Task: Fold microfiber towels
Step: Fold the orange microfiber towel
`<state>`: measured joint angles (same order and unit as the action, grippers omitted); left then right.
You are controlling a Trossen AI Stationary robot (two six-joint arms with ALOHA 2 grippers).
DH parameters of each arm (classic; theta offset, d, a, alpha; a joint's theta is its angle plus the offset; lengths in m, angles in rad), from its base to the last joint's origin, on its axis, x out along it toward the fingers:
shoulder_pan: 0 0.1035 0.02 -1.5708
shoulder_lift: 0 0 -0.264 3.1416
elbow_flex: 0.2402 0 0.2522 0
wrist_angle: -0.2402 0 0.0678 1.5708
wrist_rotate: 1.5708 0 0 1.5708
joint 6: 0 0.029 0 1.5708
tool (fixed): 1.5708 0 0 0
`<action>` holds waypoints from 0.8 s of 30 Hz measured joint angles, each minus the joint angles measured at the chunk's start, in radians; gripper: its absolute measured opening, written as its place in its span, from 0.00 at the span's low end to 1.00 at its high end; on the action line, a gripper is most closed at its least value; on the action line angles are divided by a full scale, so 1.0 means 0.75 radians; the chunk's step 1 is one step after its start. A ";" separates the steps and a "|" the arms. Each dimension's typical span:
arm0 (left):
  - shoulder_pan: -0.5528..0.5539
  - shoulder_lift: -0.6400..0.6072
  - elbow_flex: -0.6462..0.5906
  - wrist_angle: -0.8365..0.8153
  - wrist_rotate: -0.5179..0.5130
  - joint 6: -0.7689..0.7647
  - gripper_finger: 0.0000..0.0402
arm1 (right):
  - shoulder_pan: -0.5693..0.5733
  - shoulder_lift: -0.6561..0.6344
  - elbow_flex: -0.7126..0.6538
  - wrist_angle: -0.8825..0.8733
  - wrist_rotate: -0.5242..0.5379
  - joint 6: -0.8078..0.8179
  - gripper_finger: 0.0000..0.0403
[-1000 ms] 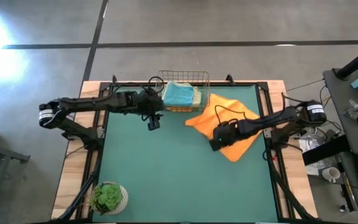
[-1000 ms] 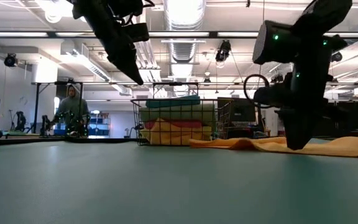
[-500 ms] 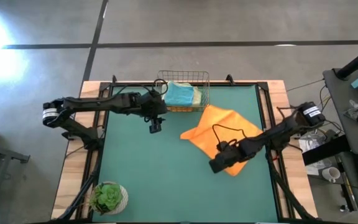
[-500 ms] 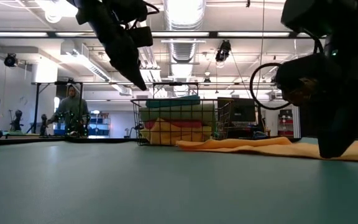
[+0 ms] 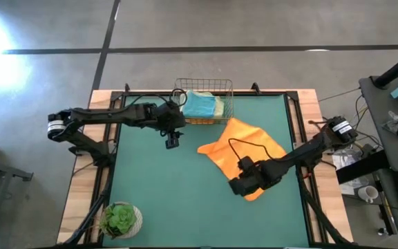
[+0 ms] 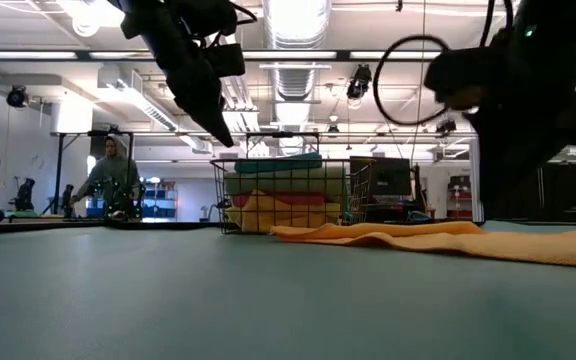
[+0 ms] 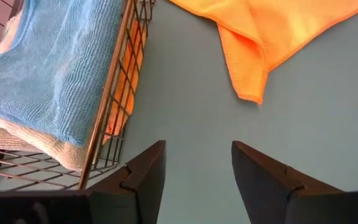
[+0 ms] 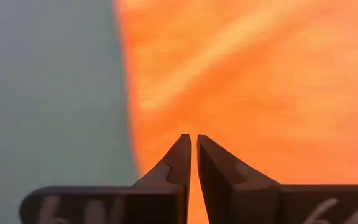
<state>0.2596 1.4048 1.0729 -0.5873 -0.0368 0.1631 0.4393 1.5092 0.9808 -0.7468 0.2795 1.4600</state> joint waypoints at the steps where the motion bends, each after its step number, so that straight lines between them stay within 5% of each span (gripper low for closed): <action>1: 0.000 0.000 0.000 -0.005 0.000 0.000 0.42 | 0.002 -0.004 0.028 -0.110 0.010 0.029 0.04; 8: 0.000 0.000 -0.001 -0.007 0.000 0.002 0.42 | 0.002 -0.021 0.043 -0.568 0.012 0.221 0.02; 24: 0.000 0.000 -0.003 -0.006 0.000 0.002 0.42 | 0.005 -0.038 -0.231 -0.297 -0.234 0.361 0.02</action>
<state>0.2596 1.4048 1.0710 -0.5919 -0.0368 0.1648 0.4431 1.4807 0.8075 -0.9698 0.1039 1.7309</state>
